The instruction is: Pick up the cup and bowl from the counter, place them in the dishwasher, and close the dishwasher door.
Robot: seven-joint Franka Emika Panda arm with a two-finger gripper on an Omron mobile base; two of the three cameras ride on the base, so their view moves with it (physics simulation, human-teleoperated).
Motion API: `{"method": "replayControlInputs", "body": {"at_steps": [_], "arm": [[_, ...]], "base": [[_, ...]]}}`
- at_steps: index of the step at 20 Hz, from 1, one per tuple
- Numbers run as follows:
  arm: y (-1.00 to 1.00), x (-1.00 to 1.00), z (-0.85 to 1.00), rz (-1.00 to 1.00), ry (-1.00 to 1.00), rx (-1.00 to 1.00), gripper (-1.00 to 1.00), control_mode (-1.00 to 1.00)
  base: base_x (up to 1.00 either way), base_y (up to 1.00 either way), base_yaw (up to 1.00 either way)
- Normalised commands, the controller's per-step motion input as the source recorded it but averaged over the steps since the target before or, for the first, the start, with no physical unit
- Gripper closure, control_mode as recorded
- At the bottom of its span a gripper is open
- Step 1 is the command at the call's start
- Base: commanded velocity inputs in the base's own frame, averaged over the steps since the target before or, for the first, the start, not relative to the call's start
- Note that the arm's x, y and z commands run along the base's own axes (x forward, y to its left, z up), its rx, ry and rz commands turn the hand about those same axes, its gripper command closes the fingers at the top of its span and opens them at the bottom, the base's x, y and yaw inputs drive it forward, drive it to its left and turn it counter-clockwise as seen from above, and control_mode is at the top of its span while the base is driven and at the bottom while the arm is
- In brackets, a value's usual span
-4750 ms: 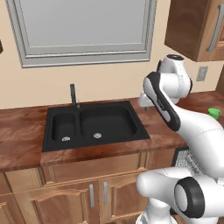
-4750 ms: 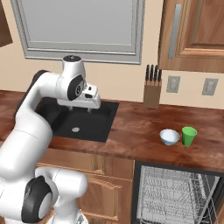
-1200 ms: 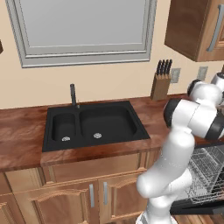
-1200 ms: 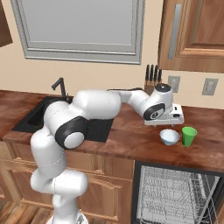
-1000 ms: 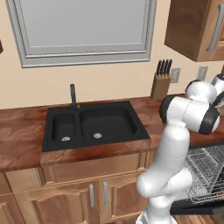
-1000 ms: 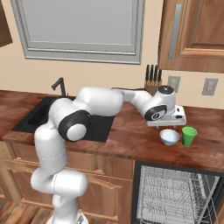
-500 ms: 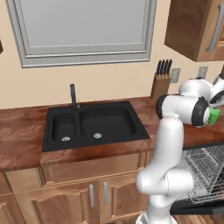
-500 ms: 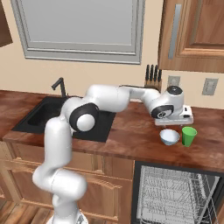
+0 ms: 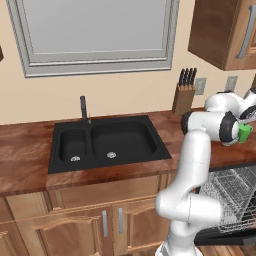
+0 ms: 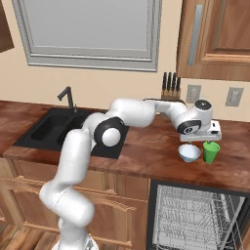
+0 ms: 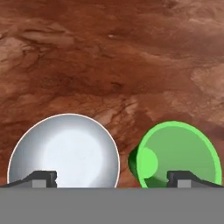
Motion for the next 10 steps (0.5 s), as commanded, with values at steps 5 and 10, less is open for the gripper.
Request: {"method": "replayControlInputs", "body": {"at_steps": [5,10], "arm": [[-0.26,0.27,-0.26,0.0,0.0,0.0,-1.0,-1.0],[-0.26,0.23,-0.21,0.0,0.0,0.01,-1.0,-1.0]], "base": [[0.0,0.0,0.0],[0.0,0.0,0.0]]}}
